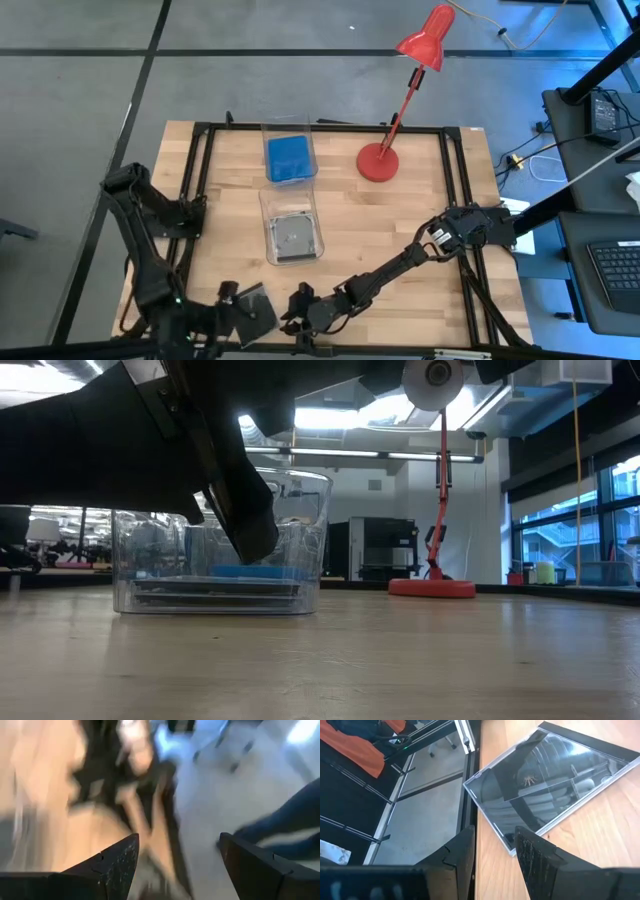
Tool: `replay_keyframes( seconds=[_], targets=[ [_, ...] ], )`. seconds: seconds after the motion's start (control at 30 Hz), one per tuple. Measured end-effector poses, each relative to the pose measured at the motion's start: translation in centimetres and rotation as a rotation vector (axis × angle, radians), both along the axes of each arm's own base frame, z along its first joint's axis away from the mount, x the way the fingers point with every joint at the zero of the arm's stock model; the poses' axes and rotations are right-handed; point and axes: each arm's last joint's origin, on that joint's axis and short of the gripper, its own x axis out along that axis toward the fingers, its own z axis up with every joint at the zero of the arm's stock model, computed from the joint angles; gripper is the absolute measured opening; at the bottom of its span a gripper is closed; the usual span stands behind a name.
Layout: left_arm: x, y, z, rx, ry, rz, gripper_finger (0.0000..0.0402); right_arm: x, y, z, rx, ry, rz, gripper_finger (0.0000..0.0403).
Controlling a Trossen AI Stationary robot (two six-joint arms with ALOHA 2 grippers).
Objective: Pick & place jewel cases by type
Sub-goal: Put the black cd case into the bottom transparent bin
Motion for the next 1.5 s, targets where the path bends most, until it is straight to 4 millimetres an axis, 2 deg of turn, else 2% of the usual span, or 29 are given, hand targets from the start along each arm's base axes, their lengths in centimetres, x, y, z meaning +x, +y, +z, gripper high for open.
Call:
replay_keyframes(
  seconds=[0.1,0.33,0.47,0.57,0.77,1.03,1.3,1.5],
  targets=[
    [-0.2,-0.1,-1.3,-0.014,0.235,0.103,0.0271,0.0,0.0,0.0,-0.001,0.001,0.000,0.0144],
    [-1.6,-2.3,-7.2,-0.052,0.691,0.337,0.0272,0.0,0.0,0.0,-0.001,0.002,0.000,0.0144],
    [-1.5,-3.4,-10.5,-0.037,0.792,0.475,0.0270,0.0,0.0,0.0,-0.001,0.002,-0.001,0.0144],
    [-1.3,-3.7,-12.2,-0.021,0.826,0.538,0.0270,0.1,-0.2,0.0,-0.001,0.001,-0.003,0.0144],
    [-0.1,-3.3,-12.9,-0.038,0.871,0.607,0.0270,0.3,-0.5,0.0,-0.001,0.002,-0.010,0.0144],
    [1.9,-1.7,-14.1,-0.043,0.922,0.572,0.0271,0.2,-0.5,0.0,-0.002,0.006,-0.063,0.0144],
    [2.3,-1.0,-15.4,-0.064,0.921,0.559,0.0272,-0.4,0.3,-0.1,-0.001,0.013,-0.081,0.0144],
    [3.0,-0.4,-15.8,-0.080,0.932,0.531,0.0270,-0.6,0.3,-0.5,0.022,0.063,-0.103,0.0144]
  ],
)
